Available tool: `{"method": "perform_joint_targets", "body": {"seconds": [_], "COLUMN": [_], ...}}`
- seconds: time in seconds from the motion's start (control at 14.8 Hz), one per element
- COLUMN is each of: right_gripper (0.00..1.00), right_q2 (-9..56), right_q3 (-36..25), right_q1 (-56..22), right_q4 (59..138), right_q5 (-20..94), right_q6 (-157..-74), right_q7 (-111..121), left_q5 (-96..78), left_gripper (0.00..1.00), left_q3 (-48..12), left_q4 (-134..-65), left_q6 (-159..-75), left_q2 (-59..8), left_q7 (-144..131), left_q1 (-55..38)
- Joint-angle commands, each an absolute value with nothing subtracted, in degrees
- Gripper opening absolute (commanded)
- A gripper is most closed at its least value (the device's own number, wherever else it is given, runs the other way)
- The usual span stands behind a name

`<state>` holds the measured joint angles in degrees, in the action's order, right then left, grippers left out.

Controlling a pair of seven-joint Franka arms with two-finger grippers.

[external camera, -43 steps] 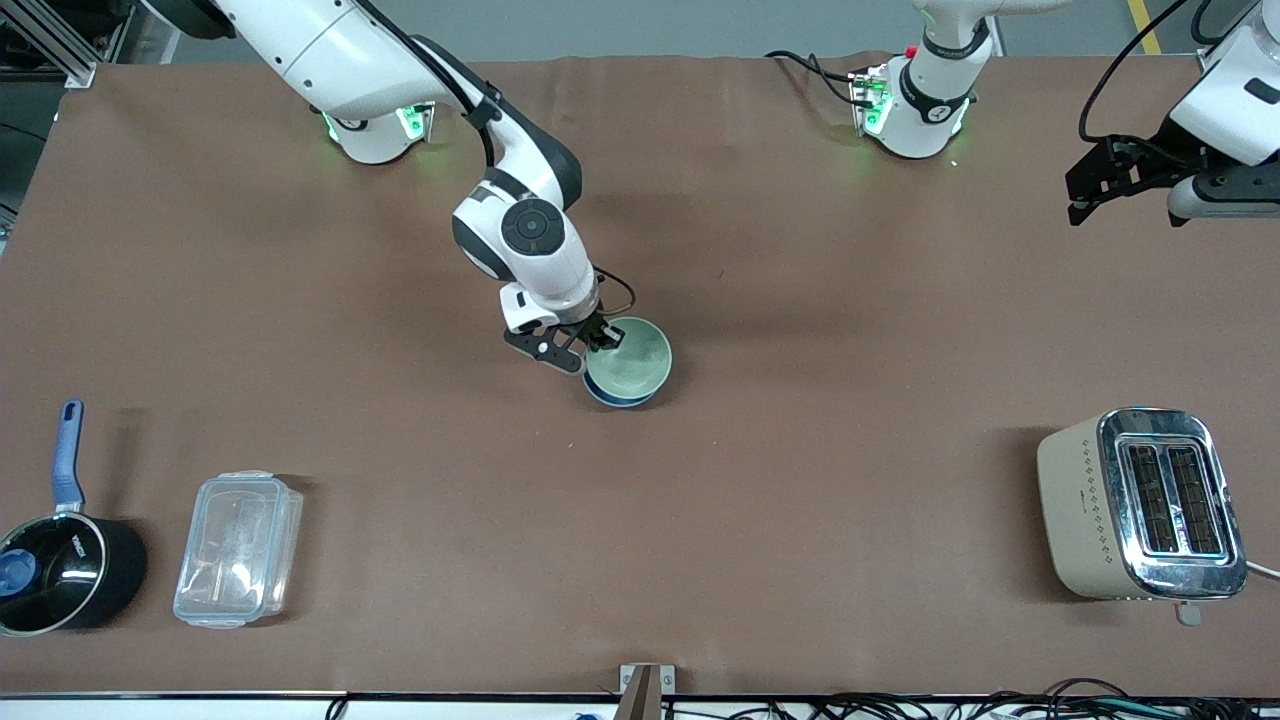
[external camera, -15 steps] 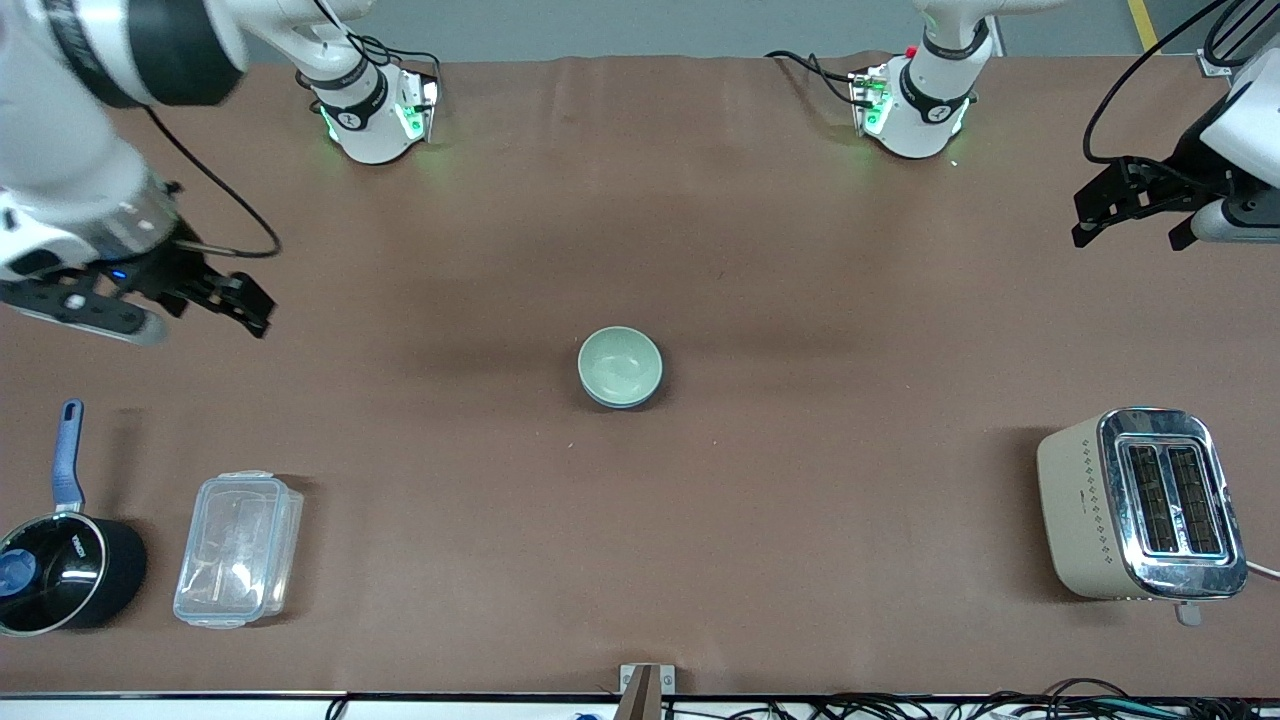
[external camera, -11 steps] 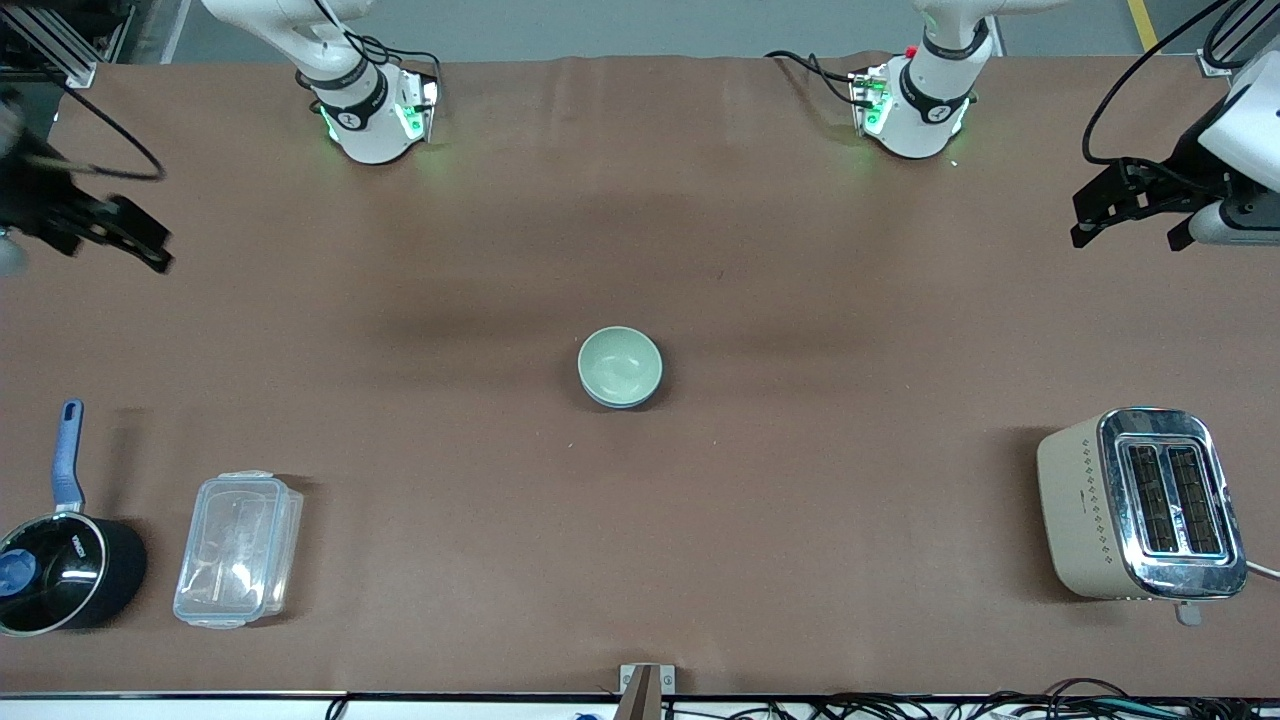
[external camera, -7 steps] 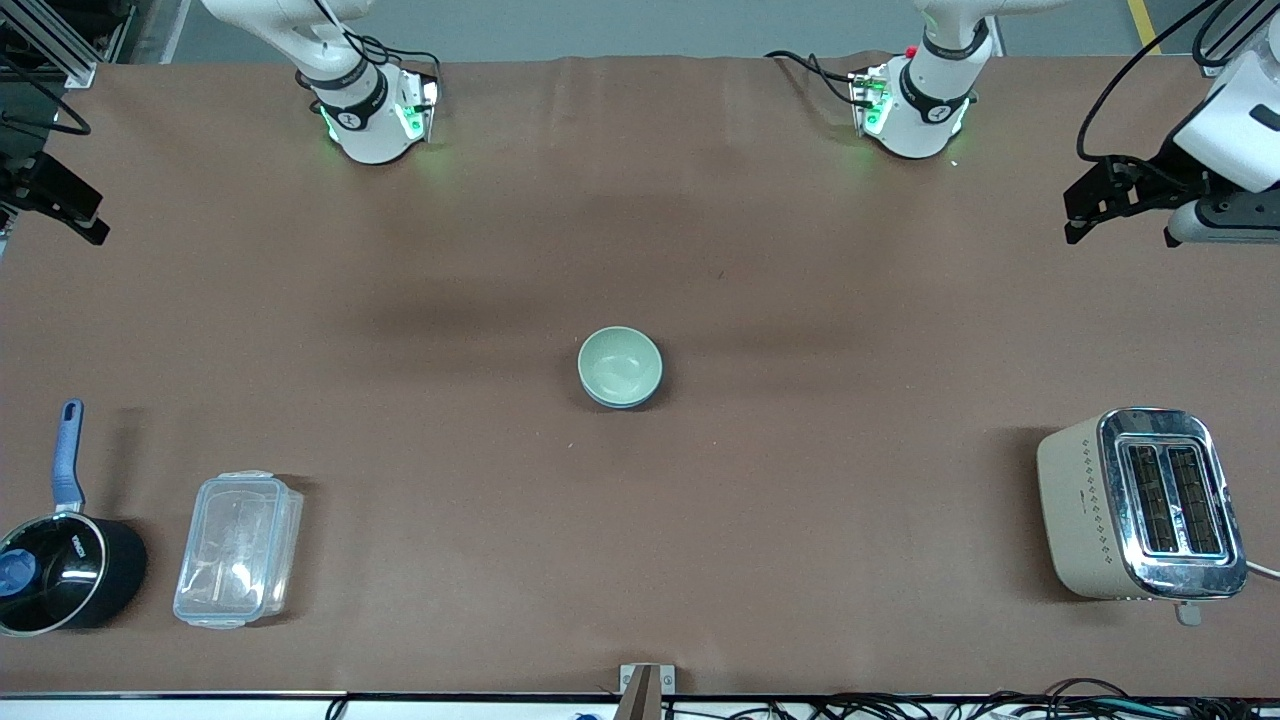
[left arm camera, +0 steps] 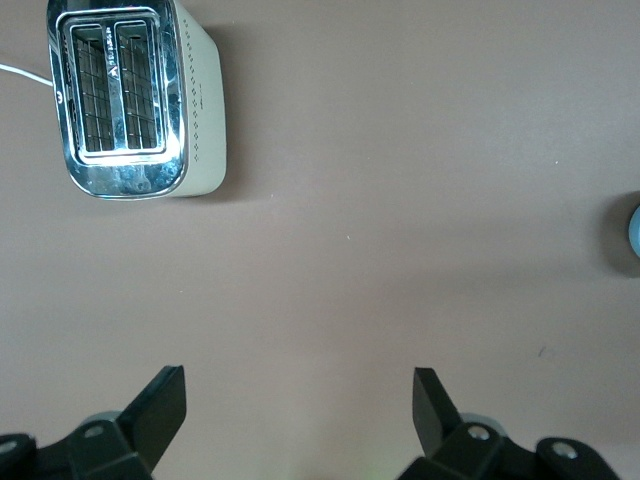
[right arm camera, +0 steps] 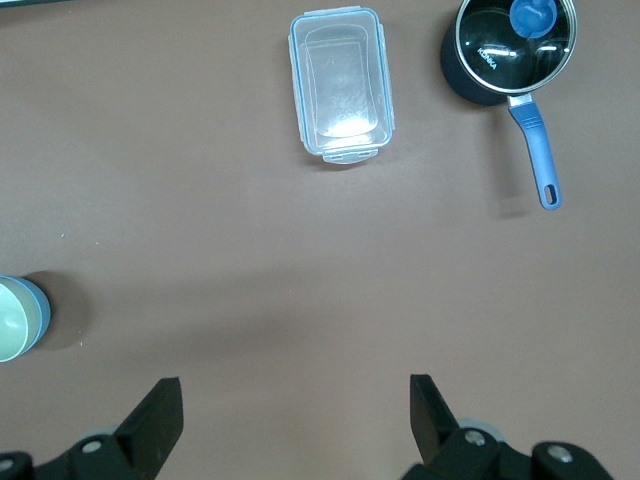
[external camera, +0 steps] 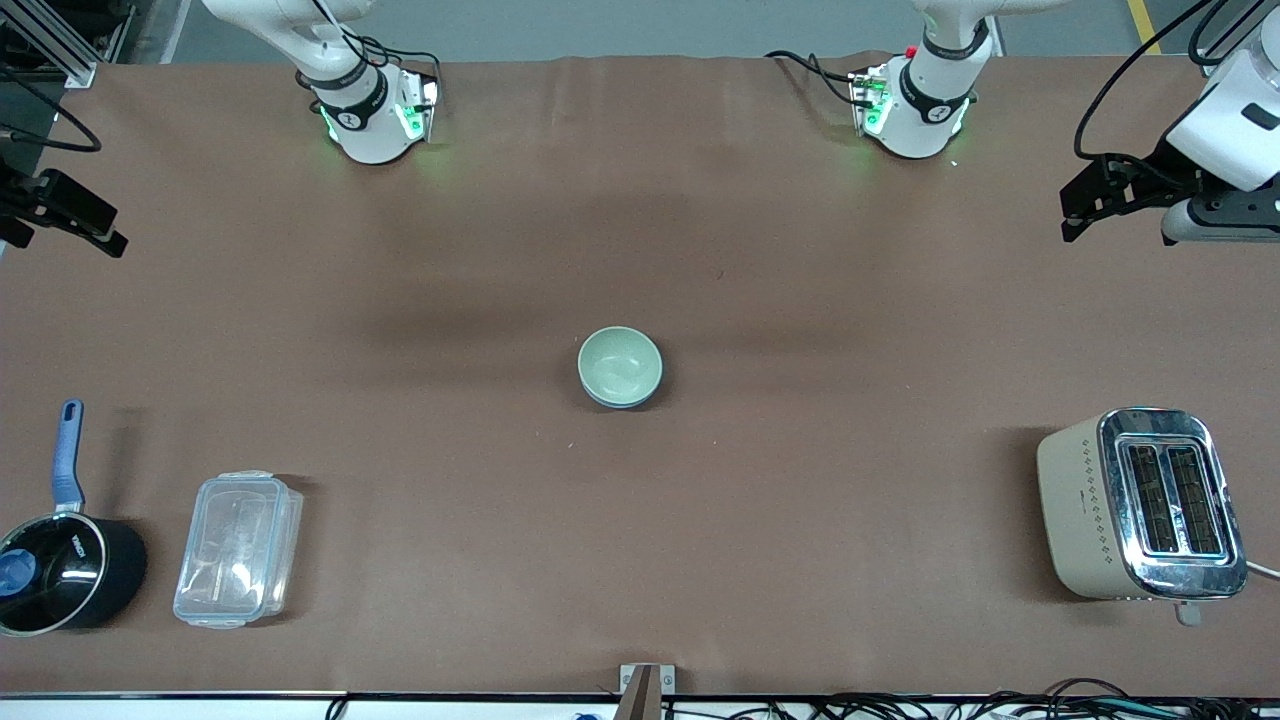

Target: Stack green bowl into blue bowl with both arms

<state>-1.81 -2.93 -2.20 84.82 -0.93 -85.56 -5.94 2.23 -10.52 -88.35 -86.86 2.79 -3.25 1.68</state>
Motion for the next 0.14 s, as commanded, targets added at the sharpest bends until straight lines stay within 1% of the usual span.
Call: {"method": "perform_joint_targets", "body": {"seconds": [0.0,0.07], "right_gripper": [1.0,1.0], "right_q2": [-1.9,-1.9], "right_q3": [-2.7,-2.7], "right_q1": [-1.7,-1.7], "right_q4": [84.9,84.9], "right_q5": [0.4,0.3], "right_q6": [-84.9,-84.8], "right_q7": [-5.0,-5.0], "left_q5": [3.3,3.3], "left_gripper": [1.0,1.0], "left_q3": [-11.0,-10.9], "left_q4": [-86.8,-86.8], "left_q6": [-85.5,-85.6], "left_q2": [2.4,2.3], "left_q7": [-2.3,-2.3], "left_q1": [2.2,2.3]}}
